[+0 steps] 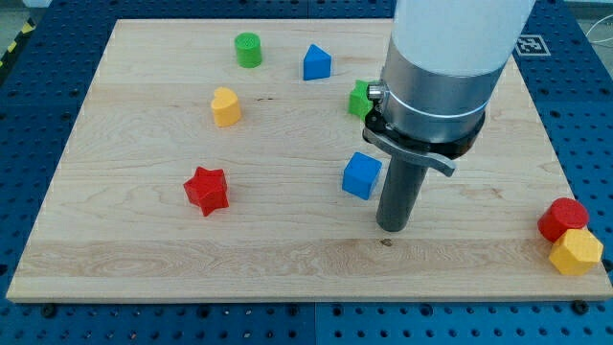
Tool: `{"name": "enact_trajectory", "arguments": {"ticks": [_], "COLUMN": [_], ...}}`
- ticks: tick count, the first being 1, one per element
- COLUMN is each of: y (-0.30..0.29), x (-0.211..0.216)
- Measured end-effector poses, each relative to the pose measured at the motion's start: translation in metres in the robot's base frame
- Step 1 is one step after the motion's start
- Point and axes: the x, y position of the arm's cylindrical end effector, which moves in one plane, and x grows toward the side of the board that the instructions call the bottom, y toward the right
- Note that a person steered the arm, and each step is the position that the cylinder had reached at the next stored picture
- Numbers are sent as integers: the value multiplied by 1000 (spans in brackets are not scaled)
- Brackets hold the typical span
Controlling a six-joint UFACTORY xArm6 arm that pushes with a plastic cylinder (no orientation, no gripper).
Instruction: Point your arm towards blue cube
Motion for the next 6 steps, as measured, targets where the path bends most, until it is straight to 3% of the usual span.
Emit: {"name": "enact_trajectory", "arguments": {"ticks": [4,6], "y": [-15,-50], "x": [-13,-21]}}
